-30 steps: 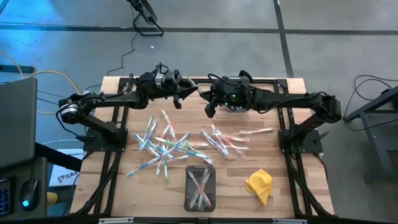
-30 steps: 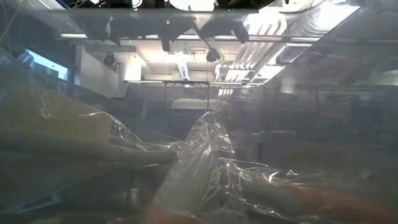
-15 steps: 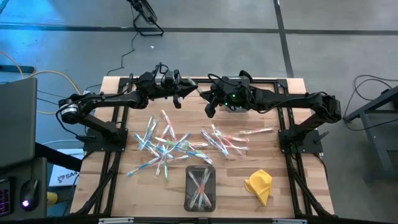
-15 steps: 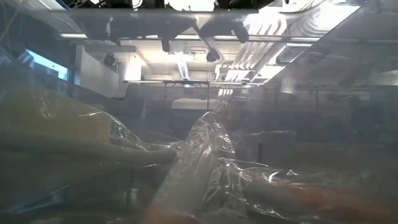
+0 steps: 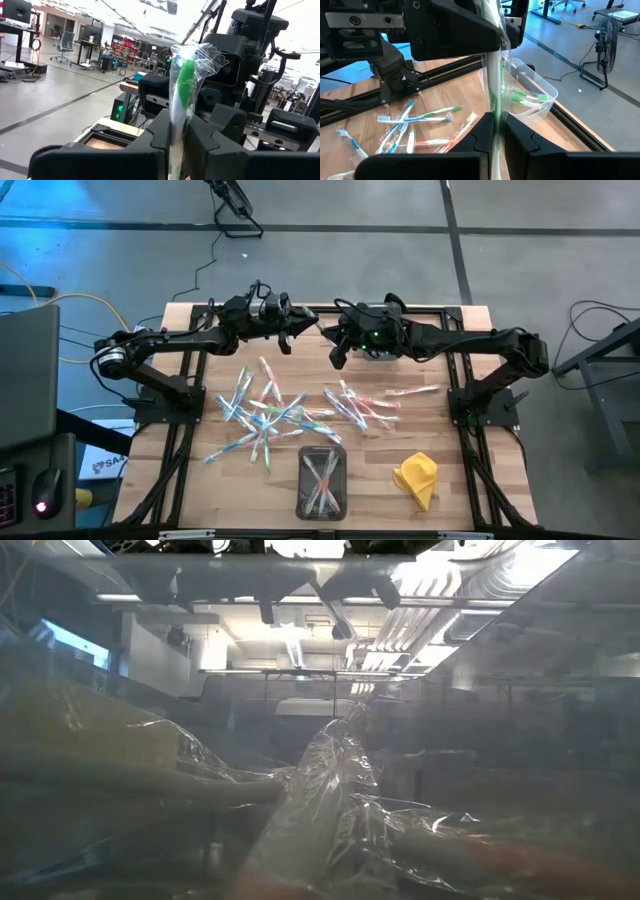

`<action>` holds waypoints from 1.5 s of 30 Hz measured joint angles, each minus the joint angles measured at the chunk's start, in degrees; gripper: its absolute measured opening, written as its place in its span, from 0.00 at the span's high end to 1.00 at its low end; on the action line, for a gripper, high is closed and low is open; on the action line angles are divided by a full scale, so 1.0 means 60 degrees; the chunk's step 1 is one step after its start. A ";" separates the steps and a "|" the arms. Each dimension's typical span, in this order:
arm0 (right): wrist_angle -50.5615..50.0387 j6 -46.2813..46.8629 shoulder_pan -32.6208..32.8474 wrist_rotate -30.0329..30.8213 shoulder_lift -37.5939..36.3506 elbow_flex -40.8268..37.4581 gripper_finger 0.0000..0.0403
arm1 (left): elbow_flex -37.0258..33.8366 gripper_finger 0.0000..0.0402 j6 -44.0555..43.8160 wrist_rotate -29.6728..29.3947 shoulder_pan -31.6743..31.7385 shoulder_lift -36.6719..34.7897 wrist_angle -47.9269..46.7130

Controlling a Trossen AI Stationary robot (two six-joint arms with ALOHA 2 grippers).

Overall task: Pick & Place Toothbrushes
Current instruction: Put the green toothbrush into the transparent bin

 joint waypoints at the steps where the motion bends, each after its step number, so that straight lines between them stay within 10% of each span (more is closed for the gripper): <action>1: 0.0000 0.0000 0.0000 0.0004 0.0000 0.0000 0.94 | 0.0000 0.95 0.0001 -0.0003 0.0000 0.0000 -0.0004; 18: 0.0046 0.0758 0.0000 0.0071 -0.0030 0.0000 0.88 | 0.0000 0.95 -0.0005 -0.0005 0.0002 0.0000 -0.0015; 29: -0.0251 0.0967 -0.0001 -0.0192 -0.0107 -0.0001 0.55 | -0.0004 0.95 0.0000 -0.0002 0.0011 0.0000 -0.0011; 45: -0.2407 0.0495 -0.0108 0.1488 -0.2823 0.0007 0.49 | -0.0004 0.95 -0.0865 0.0158 0.1970 -0.0249 -0.0991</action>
